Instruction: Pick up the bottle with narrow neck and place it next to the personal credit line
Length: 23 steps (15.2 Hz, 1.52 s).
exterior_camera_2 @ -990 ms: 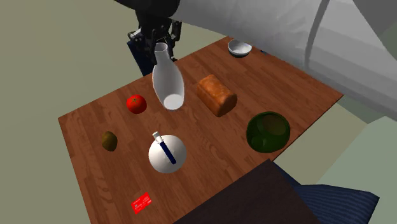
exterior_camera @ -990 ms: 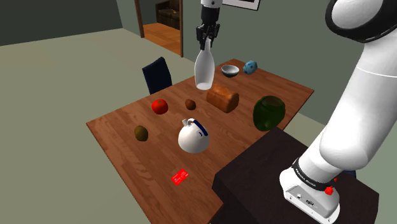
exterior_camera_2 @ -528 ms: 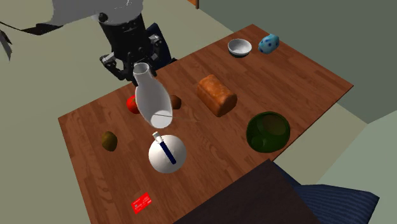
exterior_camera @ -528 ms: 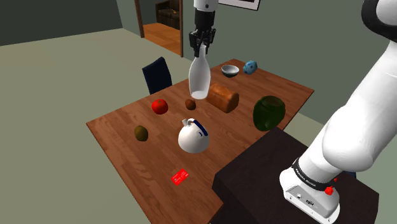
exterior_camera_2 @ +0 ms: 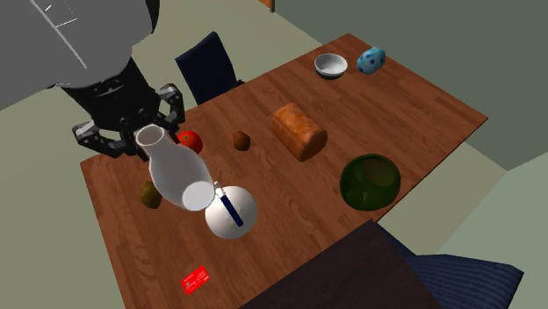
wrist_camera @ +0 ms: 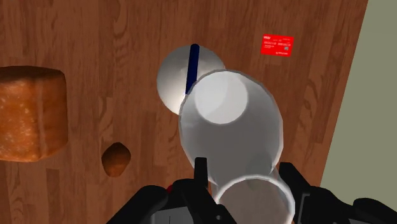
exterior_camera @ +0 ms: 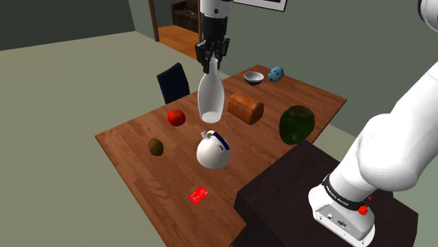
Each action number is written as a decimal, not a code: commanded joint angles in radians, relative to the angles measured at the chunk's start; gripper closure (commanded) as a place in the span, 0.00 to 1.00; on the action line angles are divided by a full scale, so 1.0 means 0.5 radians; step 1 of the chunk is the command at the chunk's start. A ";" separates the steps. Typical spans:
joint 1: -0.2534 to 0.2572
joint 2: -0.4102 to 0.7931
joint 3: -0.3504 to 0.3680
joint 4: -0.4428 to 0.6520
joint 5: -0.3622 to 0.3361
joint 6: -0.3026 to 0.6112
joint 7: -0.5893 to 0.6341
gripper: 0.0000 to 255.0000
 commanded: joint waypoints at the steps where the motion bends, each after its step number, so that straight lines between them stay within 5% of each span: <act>1: 0.044 -0.058 0.049 -0.057 0.004 0.001 0.095 1.00; 7: 0.167 -0.117 0.199 -0.118 0.017 0.005 0.364 1.00; 23: 0.170 -0.071 0.207 -0.500 0.010 0.432 0.372 1.00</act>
